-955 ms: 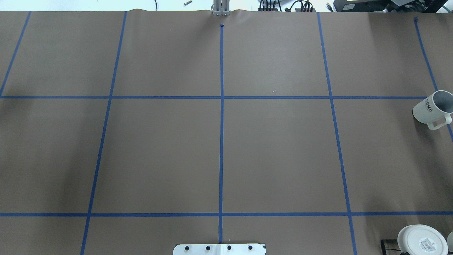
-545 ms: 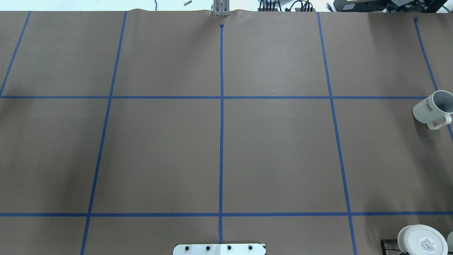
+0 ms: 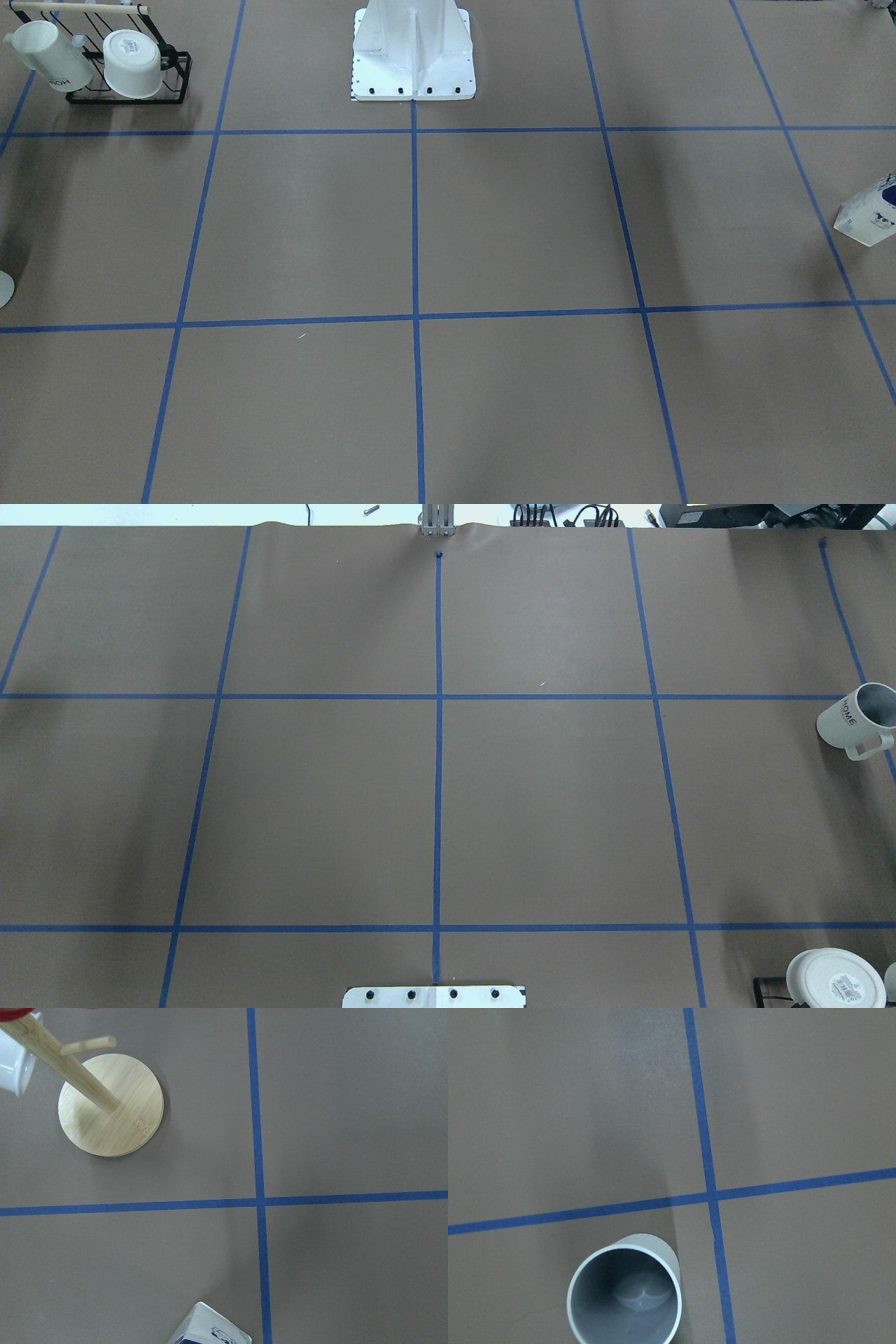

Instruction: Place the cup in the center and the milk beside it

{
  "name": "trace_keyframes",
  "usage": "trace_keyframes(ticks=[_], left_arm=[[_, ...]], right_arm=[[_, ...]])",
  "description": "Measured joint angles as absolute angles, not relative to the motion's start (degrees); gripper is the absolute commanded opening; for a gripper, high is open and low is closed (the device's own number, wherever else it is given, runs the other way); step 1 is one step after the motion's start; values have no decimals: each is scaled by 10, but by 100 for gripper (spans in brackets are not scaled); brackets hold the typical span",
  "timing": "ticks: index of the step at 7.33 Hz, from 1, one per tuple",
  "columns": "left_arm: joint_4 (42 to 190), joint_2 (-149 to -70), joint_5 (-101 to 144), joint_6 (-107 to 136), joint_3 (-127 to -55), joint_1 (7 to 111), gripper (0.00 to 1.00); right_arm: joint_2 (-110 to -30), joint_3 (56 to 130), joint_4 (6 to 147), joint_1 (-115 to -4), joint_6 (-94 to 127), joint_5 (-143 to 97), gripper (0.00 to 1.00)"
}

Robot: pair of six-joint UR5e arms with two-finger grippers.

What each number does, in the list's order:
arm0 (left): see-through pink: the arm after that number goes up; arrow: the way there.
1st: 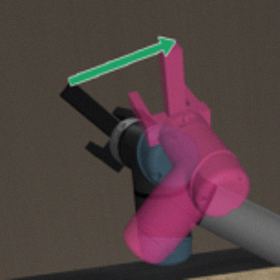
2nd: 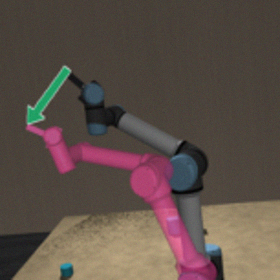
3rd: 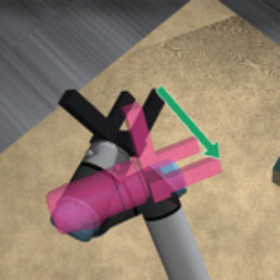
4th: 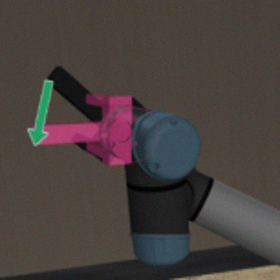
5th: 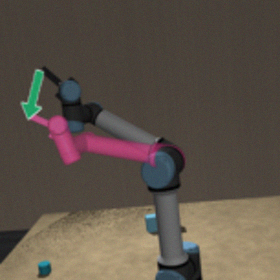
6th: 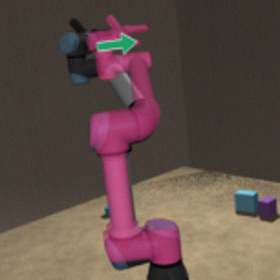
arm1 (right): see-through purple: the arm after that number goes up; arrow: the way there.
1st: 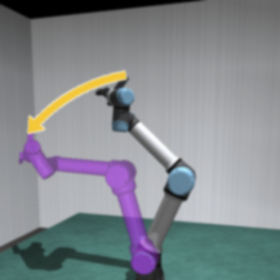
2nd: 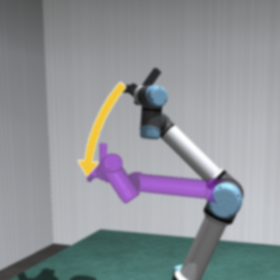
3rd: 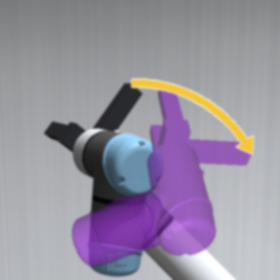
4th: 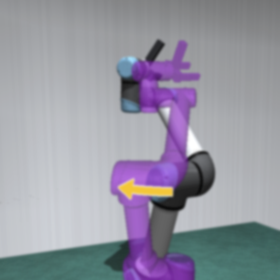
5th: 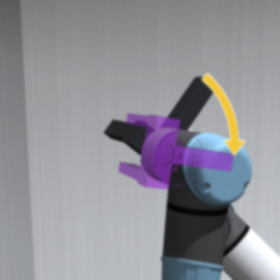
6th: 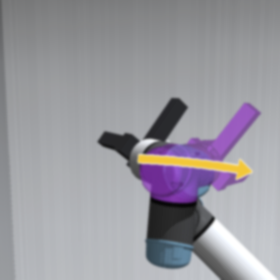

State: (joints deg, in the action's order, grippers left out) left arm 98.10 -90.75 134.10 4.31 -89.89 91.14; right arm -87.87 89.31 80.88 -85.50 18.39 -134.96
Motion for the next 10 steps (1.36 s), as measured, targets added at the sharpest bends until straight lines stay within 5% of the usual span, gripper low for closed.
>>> trace_keyframes(ticks=[10], left_arm=[[988,-911,1342,45,-882,911,98]], right_arm=[[-839,789,743,-788,208,-1375,100]])
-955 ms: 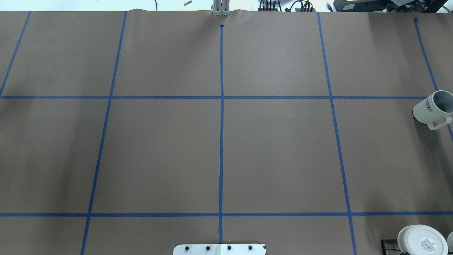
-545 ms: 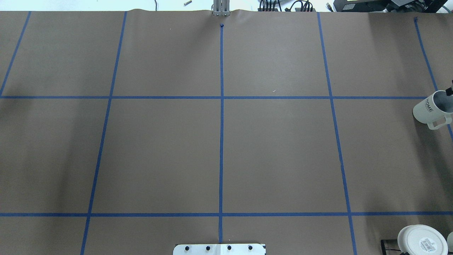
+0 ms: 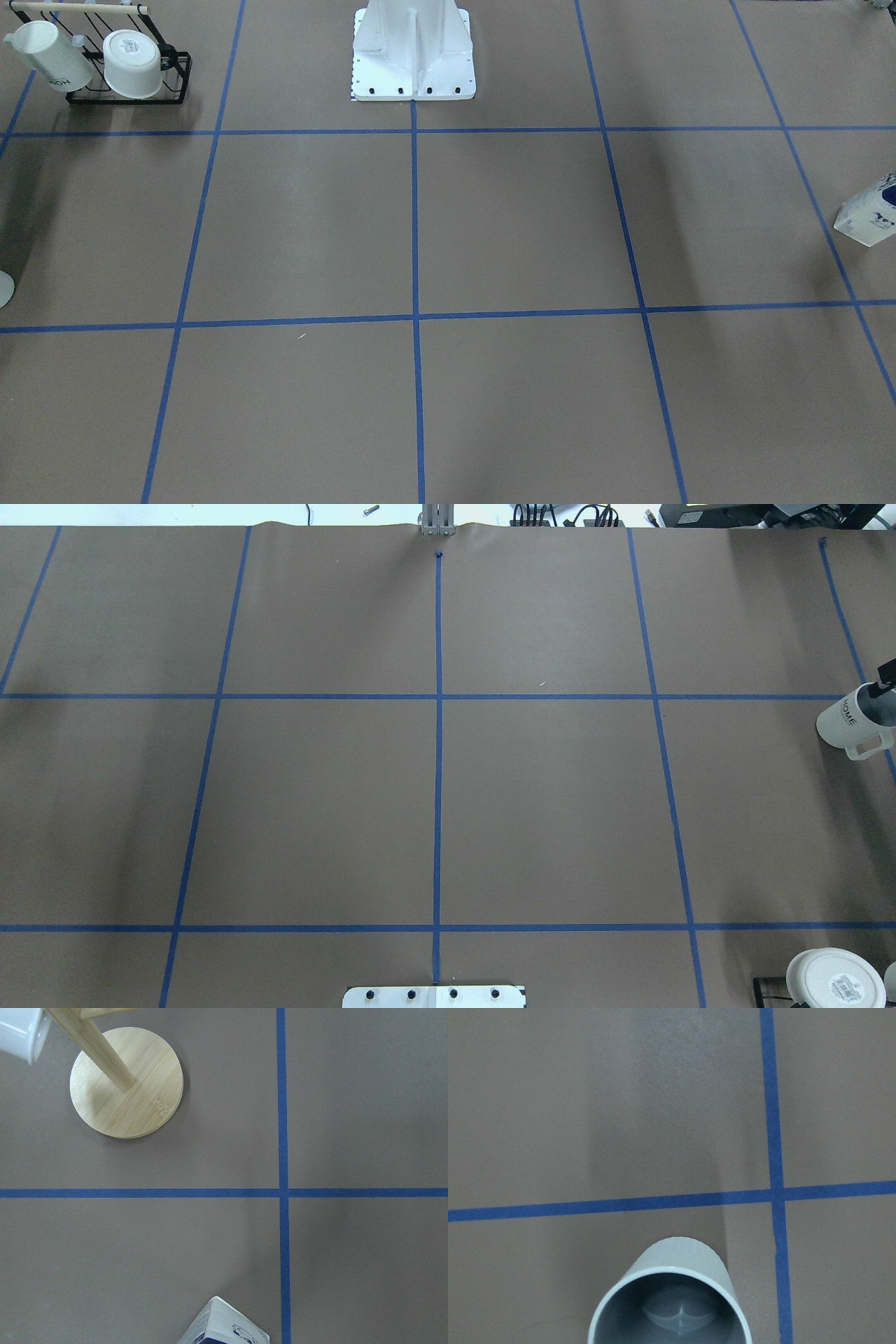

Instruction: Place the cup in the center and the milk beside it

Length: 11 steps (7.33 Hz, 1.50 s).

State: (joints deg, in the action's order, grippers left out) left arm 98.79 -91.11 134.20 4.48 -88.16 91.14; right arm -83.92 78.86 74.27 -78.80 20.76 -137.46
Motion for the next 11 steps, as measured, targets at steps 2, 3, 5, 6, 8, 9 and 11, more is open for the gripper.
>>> trace_keyframes(ticks=[2,3,5,6,8,9,11], left_arm=[[988,-912,1342,45,-882,911,98],[988,-912,1342,45,-882,911,98],[988,-913,1342,45,-882,911,98],[988,-914,1342,45,-882,911,98],[988,-913,1342,45,-882,912,98],[988,-913,1342,45,-882,912,98],[988,-912,1342,45,-882,912,98]], right_arm=[[-838,777,742,-786,204,-1374,93],[-840,776,739,-785,201,-1373,51],[-857,775,710,-784,197,-1373,0],[-866,774,692,-784,194,-1372,0],[-871,773,678,-779,193,-1368,0],[-869,774,676,-778,193,-1368,0],[-858,794,677,-786,193,-1403,0]])
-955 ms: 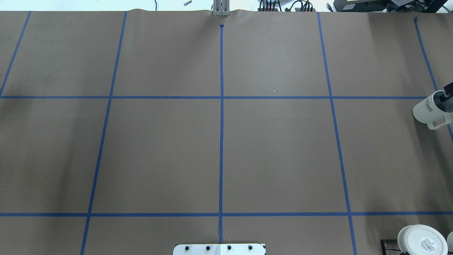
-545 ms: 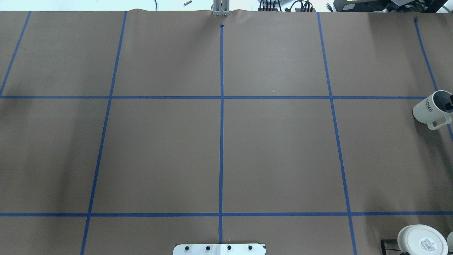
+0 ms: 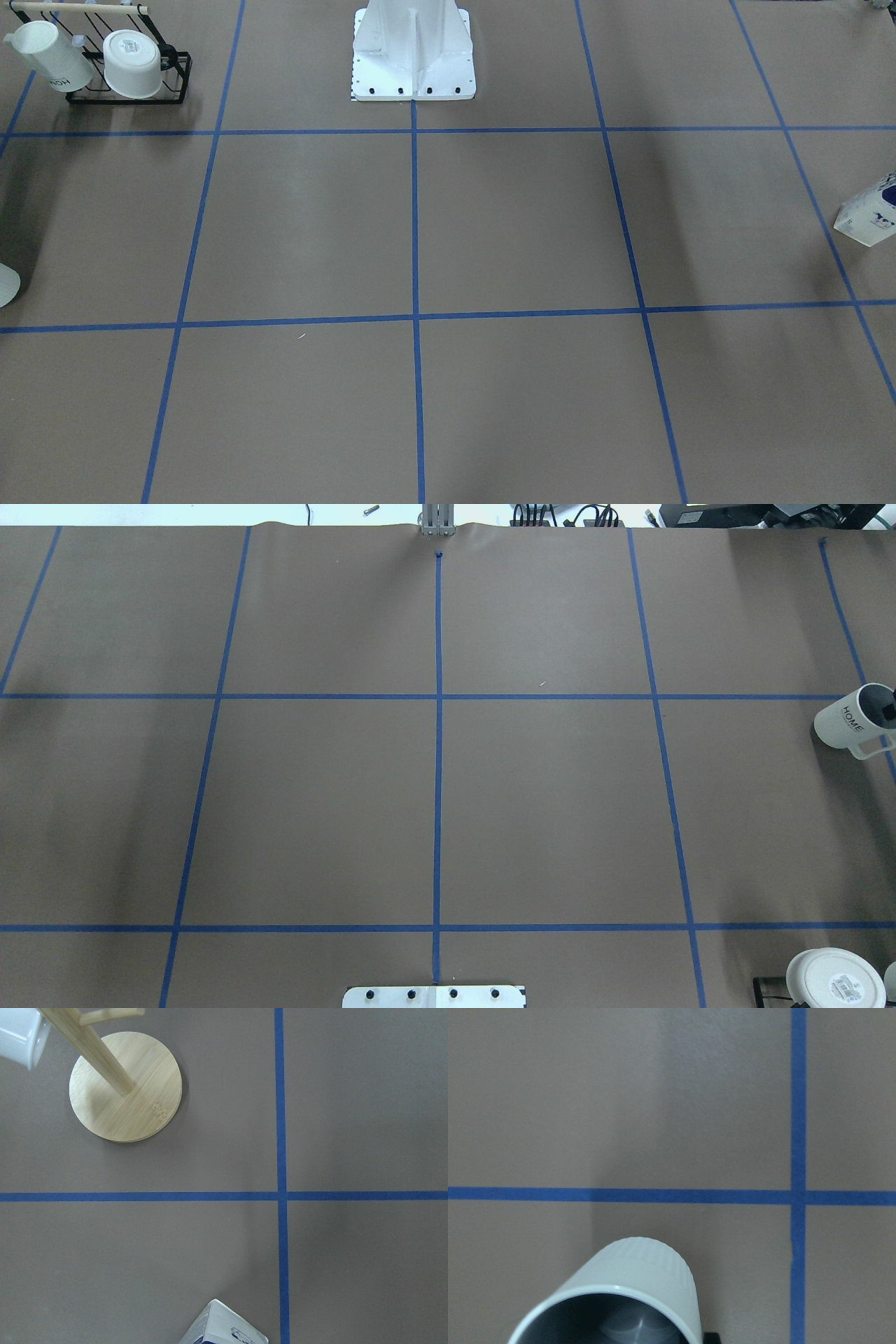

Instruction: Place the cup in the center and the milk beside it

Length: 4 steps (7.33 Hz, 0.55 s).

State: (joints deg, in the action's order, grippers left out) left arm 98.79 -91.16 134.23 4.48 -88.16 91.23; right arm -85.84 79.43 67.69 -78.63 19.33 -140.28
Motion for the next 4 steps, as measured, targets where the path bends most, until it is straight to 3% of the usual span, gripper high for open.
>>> trace_keyframes(ticks=[4], left_arm=[[988,-909,1342,45,-882,912,98]], right_arm=[[-759,836,703,-808,255,-1484,0]])
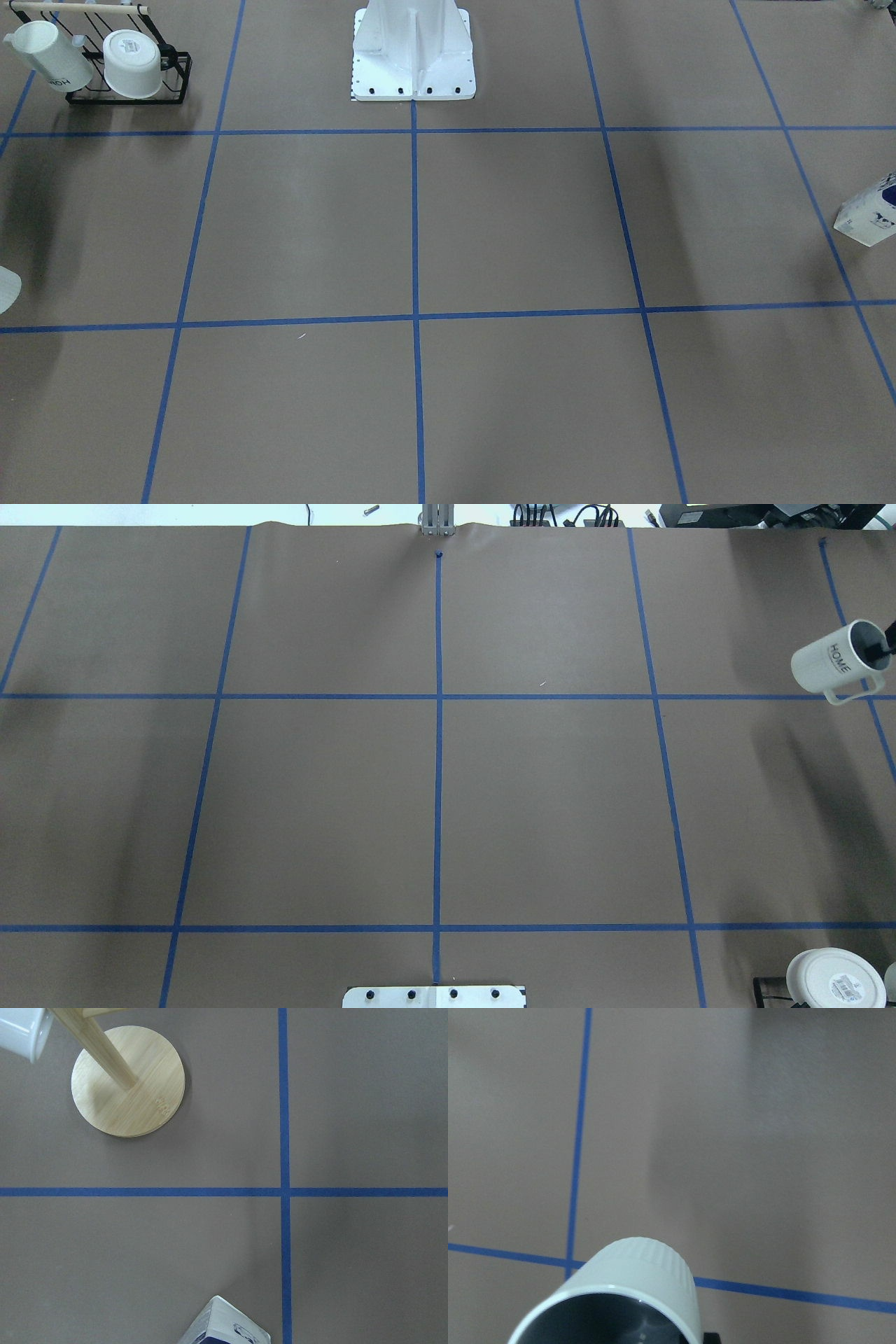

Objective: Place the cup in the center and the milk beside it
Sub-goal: 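Carry the white mug with the right gripper to the table's center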

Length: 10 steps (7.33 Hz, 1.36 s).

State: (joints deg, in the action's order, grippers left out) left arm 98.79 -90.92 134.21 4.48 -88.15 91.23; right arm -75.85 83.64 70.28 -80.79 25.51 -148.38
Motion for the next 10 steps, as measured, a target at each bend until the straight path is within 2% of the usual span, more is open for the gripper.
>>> trace_keyframes(ticks=[3,7,10], left_arm=[[988,-910,1343,45,-882,912,98],[988,-910,1343,45,-879,912,98],[988,-910,1343,45,-873,912,98]], right_arm=[[-641,850,722,-728,468,-1464,0],[-525,869,734,-552,754,-1294,0],[-476,861,781,-471,805,-1205,0]])
